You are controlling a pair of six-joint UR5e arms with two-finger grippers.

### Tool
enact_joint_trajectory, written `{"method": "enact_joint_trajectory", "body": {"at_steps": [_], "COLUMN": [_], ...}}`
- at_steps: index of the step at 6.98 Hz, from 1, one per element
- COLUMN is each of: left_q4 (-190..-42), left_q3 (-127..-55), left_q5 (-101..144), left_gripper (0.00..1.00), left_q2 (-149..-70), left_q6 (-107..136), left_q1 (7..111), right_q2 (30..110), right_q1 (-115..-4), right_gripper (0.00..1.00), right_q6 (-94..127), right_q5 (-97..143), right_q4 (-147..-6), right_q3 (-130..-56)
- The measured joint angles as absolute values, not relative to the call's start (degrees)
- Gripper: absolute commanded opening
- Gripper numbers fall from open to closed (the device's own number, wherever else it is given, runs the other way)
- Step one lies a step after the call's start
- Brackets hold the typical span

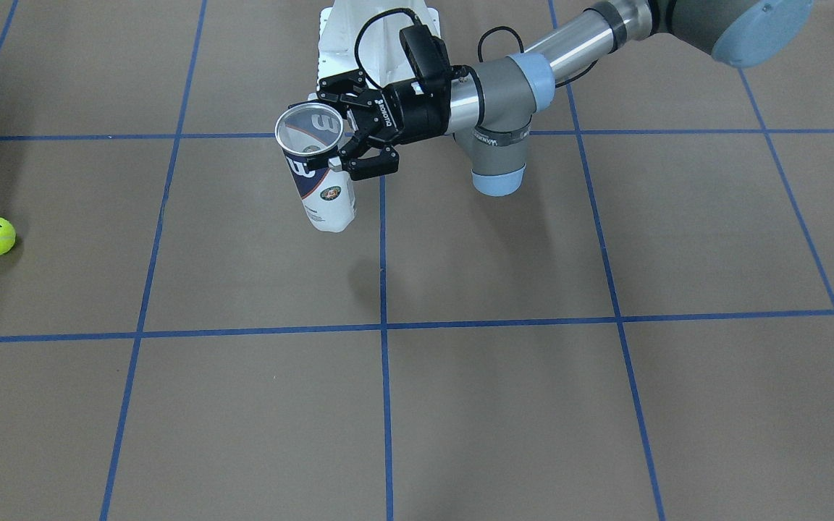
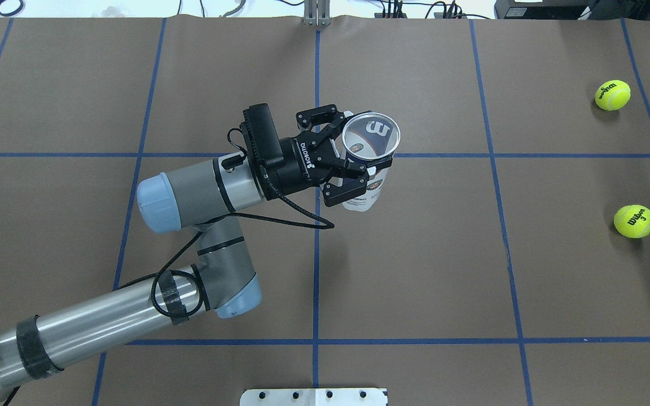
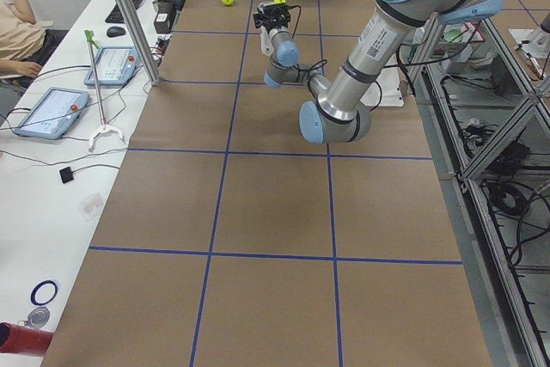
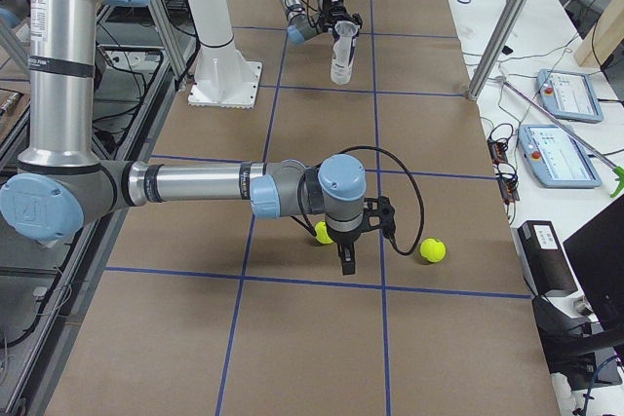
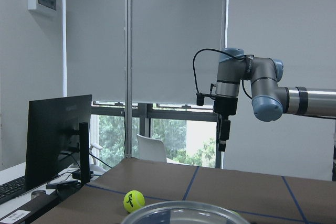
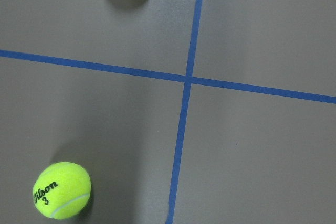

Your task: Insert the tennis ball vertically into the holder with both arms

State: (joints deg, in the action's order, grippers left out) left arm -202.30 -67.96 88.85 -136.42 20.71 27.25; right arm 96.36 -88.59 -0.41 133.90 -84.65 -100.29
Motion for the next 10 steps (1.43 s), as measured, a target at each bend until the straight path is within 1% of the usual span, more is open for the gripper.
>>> {"method": "enact_joint_trajectory", "body": {"at_steps": [1,2,6,7,10], "left_q4": [-205.2,-206.5,-207.6,-207.6,-207.9], "left_q3": [-65.9,-64.3,-58.0,-57.2,-56.3], "left_q5": [86.6,85.5,84.4,84.4,84.4], "left_gripper": [0.67,0.69,0.7,0.79,0.8], "left_q2": [-136.5,-136.4,-136.2,-136.2,-136.1], "left_q6": [20.6,20.4,20.3,20.4,20.5], "left_q1": [26.9,26.9,26.7,26.7,26.6], "right_q2": [96.3,96.3,96.3,96.4,96.4], "right_q1": [-88.6,-88.6,-88.6,-88.6,-88.6], "right_gripper": [1.0,1.0,1.0,1.0,1.0], "right_q6": [-0.3,-0.2,-0.1,-0.1,-0.1], "right_q5": [134.0,134.0,134.1,134.1,134.1], "right_q4": [-84.6,-84.6,-84.7,-84.7,-84.7], "right_q3": [-100.3,-100.4,-100.5,-100.5,-100.6]}}
